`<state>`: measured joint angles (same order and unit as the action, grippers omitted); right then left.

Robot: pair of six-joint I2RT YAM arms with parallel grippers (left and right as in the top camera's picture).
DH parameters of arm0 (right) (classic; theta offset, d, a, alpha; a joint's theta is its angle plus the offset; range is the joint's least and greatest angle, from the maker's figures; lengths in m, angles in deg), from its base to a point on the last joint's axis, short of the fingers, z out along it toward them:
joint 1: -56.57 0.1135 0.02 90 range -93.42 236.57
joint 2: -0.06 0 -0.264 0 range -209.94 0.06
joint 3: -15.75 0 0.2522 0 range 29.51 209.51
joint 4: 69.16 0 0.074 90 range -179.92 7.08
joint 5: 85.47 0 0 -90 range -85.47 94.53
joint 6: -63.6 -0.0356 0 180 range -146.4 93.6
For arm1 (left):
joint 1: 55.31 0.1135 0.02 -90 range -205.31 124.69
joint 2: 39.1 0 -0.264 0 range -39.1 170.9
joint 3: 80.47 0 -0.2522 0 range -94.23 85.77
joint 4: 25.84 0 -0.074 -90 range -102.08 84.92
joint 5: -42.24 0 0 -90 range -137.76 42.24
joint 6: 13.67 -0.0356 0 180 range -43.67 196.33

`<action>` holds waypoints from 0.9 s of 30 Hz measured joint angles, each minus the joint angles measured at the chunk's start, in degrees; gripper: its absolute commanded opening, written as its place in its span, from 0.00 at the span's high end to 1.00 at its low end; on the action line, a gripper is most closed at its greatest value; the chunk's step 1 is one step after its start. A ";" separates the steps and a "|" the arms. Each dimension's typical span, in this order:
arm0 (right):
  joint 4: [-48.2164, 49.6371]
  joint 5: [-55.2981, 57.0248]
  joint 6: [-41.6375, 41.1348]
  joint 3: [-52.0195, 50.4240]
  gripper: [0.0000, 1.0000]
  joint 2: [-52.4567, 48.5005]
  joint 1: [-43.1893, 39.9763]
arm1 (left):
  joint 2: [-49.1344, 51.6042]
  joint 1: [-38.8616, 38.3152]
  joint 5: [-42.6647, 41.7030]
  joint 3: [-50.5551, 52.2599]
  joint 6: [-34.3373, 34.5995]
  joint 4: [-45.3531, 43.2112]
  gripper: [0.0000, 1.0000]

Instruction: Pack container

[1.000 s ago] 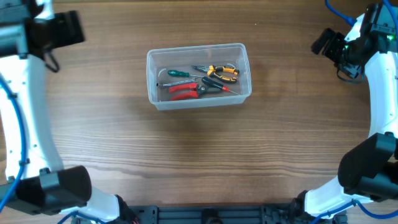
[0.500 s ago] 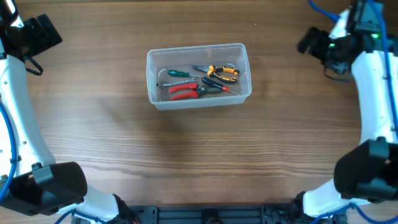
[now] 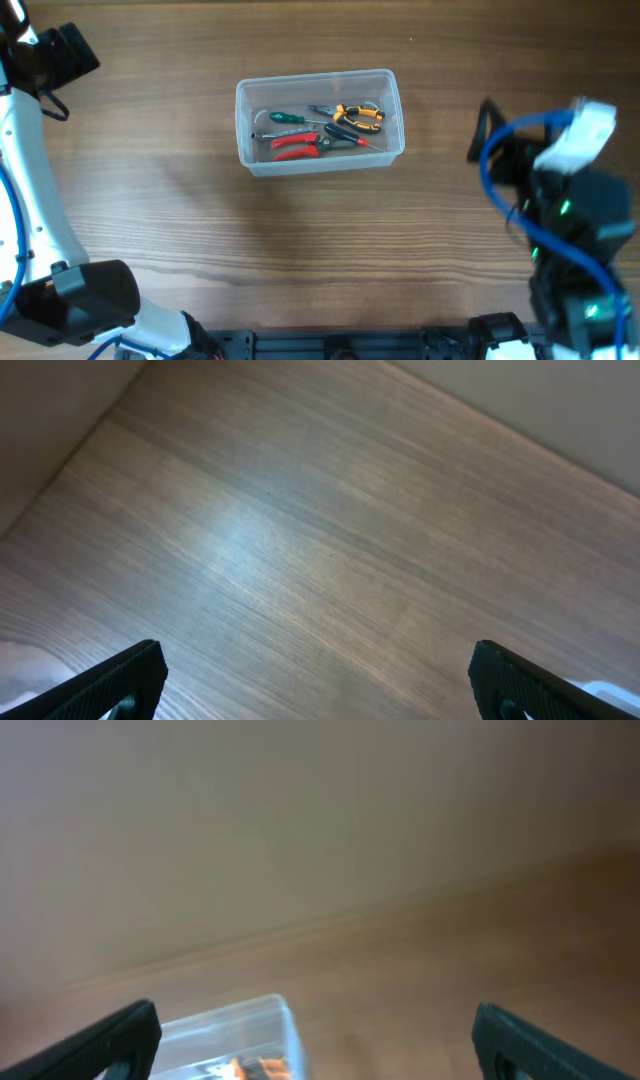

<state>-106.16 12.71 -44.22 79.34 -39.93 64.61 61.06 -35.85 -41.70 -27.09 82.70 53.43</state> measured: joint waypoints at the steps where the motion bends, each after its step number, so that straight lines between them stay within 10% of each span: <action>1: 0.07 0.63 0.02 -4.98 0.00 4.00 -0.37 | 0.02 0.00 0.13 0.00 -0.02 -0.04 0.00; 12: 1.11 2.62 -0.13 -37.88 0.00 36.76 -6.12 | 0.04 0.00 0.09 0.00 0.00 0.07 0.00; 27: 0.44 2.62 -0.13 -41.88 0.00 38.88 -6.12 | 0.04 0.00 0.11 0.00 -0.02 0.04 0.00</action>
<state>-105.72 15.34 -44.35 37.46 -1.04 58.49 61.11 -35.85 -41.59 -27.09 82.68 53.48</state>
